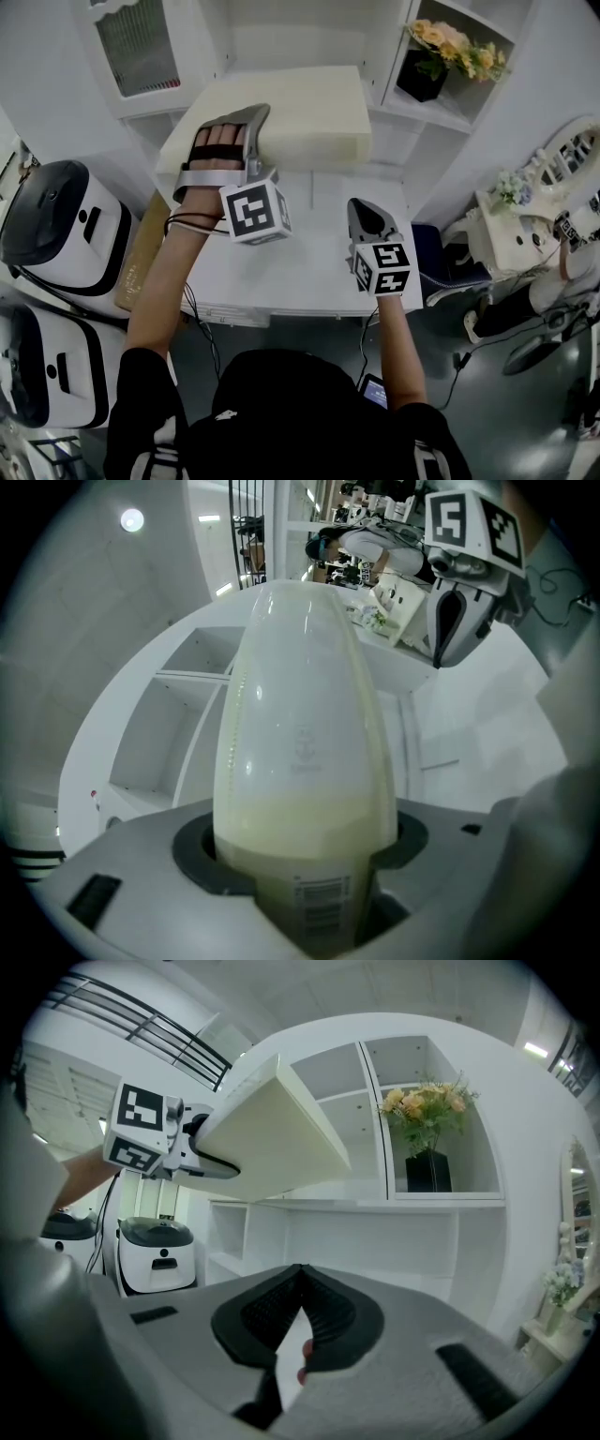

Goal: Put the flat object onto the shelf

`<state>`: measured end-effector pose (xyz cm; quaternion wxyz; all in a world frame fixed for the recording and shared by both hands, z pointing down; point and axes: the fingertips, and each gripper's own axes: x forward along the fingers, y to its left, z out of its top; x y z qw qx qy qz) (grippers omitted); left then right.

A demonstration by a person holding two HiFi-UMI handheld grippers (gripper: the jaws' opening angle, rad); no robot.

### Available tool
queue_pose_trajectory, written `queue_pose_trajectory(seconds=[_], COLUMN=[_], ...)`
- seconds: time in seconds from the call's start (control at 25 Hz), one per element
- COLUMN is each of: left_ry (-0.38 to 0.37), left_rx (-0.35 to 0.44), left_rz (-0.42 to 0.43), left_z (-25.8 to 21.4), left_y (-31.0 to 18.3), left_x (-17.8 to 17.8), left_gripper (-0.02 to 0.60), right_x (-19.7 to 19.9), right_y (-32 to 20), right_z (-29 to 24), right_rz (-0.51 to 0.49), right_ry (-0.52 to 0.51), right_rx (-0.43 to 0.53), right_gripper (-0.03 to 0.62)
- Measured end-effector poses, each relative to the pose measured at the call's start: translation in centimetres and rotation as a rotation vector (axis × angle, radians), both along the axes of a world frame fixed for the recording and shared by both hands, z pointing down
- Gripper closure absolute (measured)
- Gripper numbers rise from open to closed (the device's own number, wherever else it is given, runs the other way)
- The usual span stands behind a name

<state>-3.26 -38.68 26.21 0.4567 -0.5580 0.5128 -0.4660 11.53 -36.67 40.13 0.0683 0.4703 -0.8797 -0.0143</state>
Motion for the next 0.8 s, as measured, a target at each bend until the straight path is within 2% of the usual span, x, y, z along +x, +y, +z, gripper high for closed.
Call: queue_pose_trajectory(seconds=[0.48, 0.8], left_ry=[-0.094, -0.124], left_rx=[0.018, 0.016], left_rz=[0.002, 0.009], left_z=[-0.4, 0.2], left_y=[-1.1, -2.6], left_x=[1.3, 1.8], left_gripper=[0.281, 0.281], right_x=[0.6, 0.8], right_y=[-1.3, -2.1], right_z=[0.6, 1.1], right_rz=[0.010, 0.011], right_ry=[-0.004, -0.012], right_rx=[-0.015, -0.026], right_gripper=[0.594, 0.594])
